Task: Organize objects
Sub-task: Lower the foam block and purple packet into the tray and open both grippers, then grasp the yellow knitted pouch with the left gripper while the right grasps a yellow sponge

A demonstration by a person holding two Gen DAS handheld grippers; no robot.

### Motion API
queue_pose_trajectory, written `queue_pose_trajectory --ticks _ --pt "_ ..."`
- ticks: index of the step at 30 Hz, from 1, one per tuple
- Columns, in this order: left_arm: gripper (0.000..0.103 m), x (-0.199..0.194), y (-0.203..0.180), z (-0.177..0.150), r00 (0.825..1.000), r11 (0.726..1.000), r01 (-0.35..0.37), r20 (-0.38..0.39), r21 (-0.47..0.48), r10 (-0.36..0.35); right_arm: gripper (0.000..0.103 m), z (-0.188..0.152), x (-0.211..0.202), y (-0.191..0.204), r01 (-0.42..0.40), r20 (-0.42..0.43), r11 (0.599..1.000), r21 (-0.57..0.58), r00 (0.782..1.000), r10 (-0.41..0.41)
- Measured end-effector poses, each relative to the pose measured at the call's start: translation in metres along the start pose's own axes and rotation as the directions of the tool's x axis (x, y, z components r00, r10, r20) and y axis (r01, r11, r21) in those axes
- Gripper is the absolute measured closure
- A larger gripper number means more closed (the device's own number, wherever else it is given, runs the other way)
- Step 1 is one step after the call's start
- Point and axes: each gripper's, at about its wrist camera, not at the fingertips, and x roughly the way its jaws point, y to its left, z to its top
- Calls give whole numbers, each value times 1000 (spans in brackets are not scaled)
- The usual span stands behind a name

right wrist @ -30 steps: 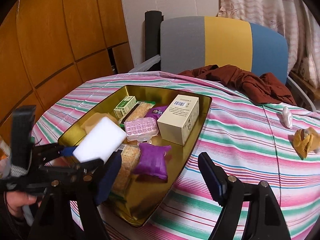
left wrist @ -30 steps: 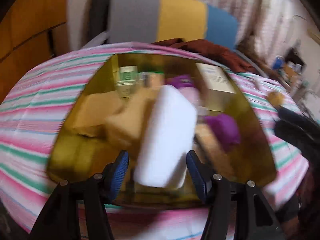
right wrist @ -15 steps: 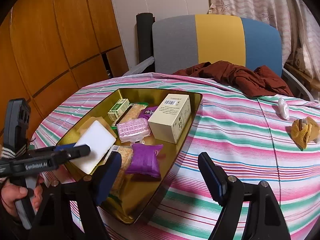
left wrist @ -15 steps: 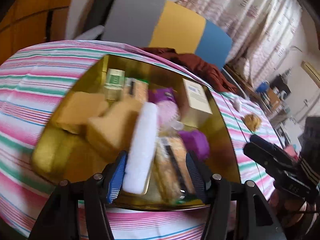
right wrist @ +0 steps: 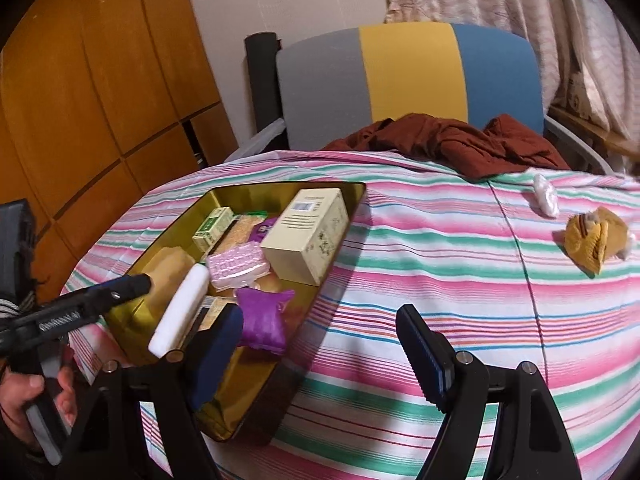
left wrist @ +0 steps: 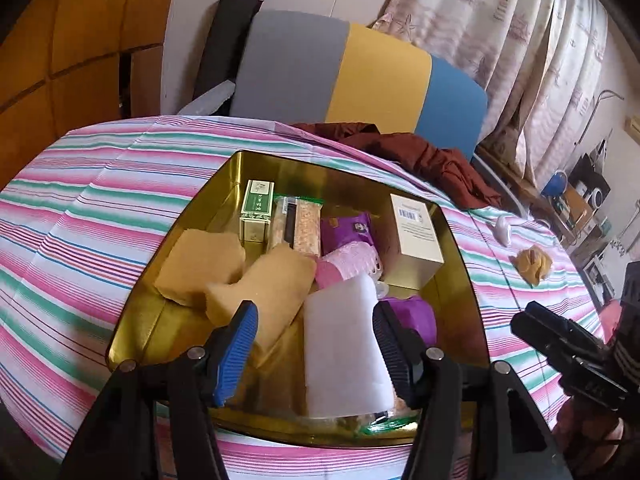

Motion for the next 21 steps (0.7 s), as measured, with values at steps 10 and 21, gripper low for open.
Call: queue_pose_trajectory --ticks 10,21 --pt "43 -1 11 6 981 979 -191 -10 -74 191 22 0 -8 -13 18 17 1000 19 1000 -18" --pt "38 -6 -40 12 994 992 107 16 -69 -106 22 2 -10 -53 75 21 992 100 997 -77"
